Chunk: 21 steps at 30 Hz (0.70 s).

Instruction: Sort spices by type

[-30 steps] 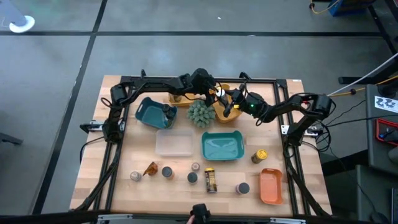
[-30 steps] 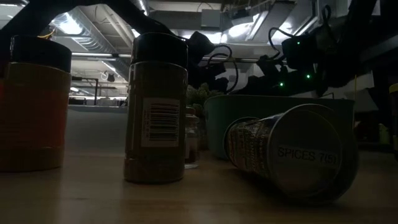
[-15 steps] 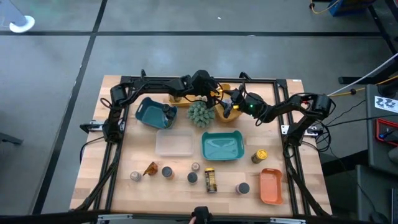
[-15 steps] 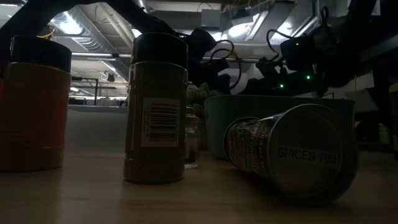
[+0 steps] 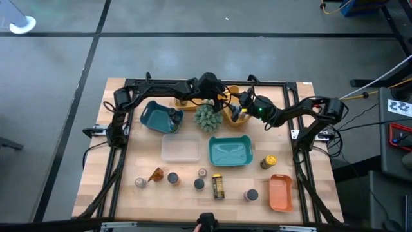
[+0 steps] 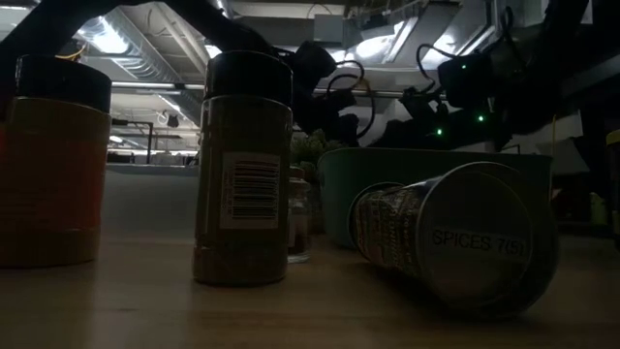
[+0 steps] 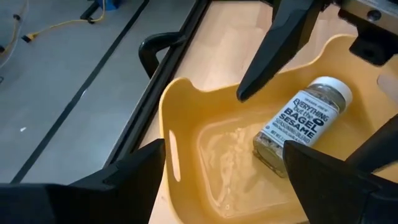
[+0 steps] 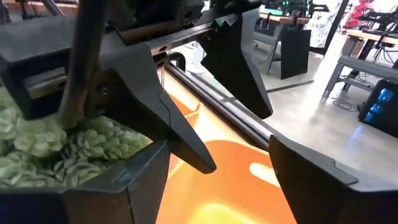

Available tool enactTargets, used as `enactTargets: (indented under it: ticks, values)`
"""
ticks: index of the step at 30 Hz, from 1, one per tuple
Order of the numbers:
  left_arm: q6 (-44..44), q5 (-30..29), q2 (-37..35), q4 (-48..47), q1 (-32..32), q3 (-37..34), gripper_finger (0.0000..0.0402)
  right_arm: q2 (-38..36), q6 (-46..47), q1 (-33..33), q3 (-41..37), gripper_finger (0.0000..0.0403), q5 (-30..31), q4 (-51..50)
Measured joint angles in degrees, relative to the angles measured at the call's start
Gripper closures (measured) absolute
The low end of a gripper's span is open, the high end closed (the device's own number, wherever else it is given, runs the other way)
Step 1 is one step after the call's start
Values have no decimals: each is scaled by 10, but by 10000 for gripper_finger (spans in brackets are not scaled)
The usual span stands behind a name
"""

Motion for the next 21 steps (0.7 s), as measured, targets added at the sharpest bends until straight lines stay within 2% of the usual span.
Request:
enactTargets:
  ticks: [5,10,16,21]
  values:
    - [2,-2,-23,-32,0,1,92,-45,14,0,0,130,0,-13]
    - [2,-2,-70,-101,-1,1,92,-112,16,0,0,130,-17,-73]
    - [-2,-3,-149,-281,-9,1,92,-201,16,0,0,129,-28,-179]
    - [-64,-1,-228,-480,-36,1,92,-265,20,0,0,129,-41,-262]
